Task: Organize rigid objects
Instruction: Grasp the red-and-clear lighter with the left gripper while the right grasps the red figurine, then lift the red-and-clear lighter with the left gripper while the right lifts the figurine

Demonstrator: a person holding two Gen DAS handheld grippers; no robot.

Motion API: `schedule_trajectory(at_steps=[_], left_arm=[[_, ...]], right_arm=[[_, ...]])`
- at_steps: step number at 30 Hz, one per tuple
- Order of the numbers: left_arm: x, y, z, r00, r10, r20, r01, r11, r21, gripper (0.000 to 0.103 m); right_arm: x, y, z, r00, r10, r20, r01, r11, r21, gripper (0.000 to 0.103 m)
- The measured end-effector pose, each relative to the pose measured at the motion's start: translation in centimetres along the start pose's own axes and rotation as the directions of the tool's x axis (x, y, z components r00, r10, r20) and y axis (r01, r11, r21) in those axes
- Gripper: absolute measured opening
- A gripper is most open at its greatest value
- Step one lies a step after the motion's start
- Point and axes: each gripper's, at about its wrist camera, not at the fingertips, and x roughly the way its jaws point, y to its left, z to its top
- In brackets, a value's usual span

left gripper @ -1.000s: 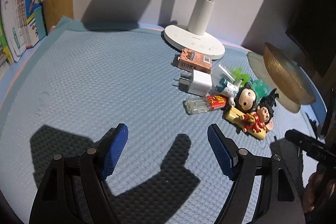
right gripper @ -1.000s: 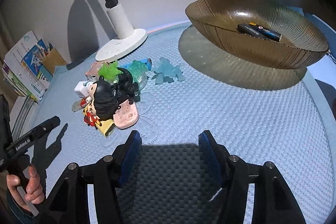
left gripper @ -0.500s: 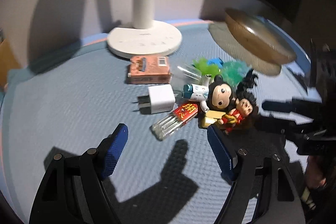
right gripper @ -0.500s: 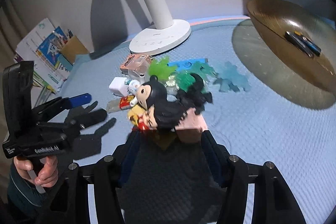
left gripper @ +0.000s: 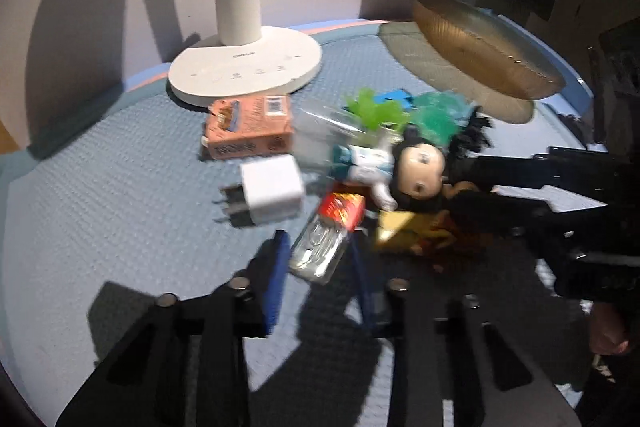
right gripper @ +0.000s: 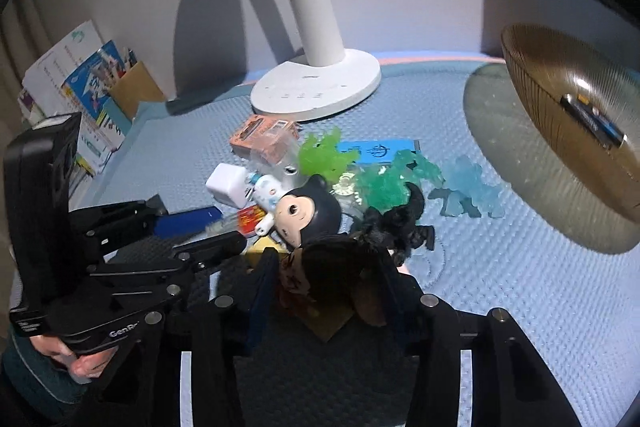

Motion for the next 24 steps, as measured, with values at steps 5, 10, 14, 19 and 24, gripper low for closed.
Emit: schedule_trajectory(at_steps=[5,10,14,19,24], left_arm=[[-1.8,-0.9,-1.6,0.999,0.012,0.033,-0.01,0.999,-0.044,0.019],[-5.0,-0.9,-4.0,0.997,0.053,0.053,-0.046,0.991,-0.126,0.019],[-6.4,-0.7,-6.2,0.998,0.054,0.033,-0.047,0.981,-0.189,0.019],[-6.0,-1.5,-7.8,0.999,0.041,-0.009,-0.042,0.98,-0.192,0.019],[-6.1,-2.5,-7.8,0.998,0.056,-0.013,-0.057,0.986,-0.159,0.04]], right_arm=[[-1.5,0.1,-1.2,1.0,0.011,0.025,-0.012,1.0,0.012,0.046],[-4.1,-1.1,-2.9,0.998,0.054,0.02,-0.055,0.998,0.039,0.046],[-5.3,-3.5,-4.6,0.994,0.105,-0.006,-0.103,0.986,0.134,0.046],[-4.6,-4.8,-6.8,0.993,0.108,-0.053,-0.095,0.976,0.198,0.047],[-5.5,-4.4,-8.0,0.981,0.171,-0.09,-0.156,0.976,0.153,0.075]])
